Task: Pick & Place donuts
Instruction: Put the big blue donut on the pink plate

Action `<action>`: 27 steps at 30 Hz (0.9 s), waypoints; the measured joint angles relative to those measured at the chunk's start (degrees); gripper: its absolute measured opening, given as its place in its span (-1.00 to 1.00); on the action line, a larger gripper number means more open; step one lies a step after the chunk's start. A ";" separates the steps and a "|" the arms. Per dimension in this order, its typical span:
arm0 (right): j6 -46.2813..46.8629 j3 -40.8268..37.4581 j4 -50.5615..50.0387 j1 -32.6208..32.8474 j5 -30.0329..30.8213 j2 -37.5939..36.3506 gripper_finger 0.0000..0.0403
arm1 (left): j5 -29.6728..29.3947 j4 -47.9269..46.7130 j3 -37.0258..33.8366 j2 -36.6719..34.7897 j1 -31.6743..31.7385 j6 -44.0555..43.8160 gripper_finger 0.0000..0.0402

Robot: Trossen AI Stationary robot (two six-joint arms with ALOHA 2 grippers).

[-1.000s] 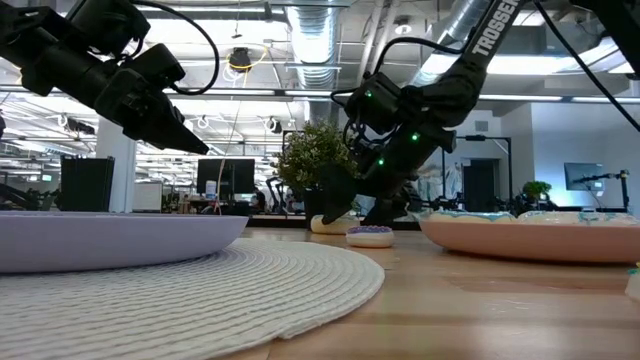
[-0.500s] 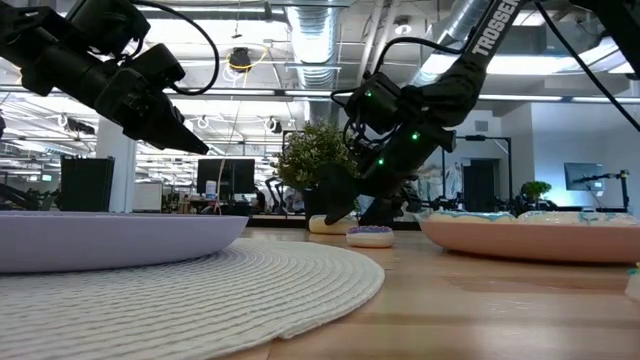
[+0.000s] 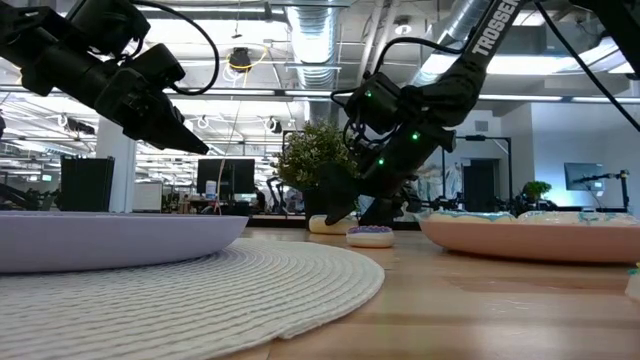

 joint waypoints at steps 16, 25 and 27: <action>0.07 0.00 -0.05 0.00 -0.91 0.00 0.50 | 0.00 0.02 0.00 0.00 0.00 0.00 -1.00; 0.08 0.00 -0.05 0.00 -1.26 0.00 0.36 | 0.00 0.02 0.00 0.00 0.00 0.01 -1.00; 0.09 0.00 -0.05 0.00 -1.50 -0.01 0.29 | 0.05 0.00 0.00 0.00 0.00 0.00 -1.00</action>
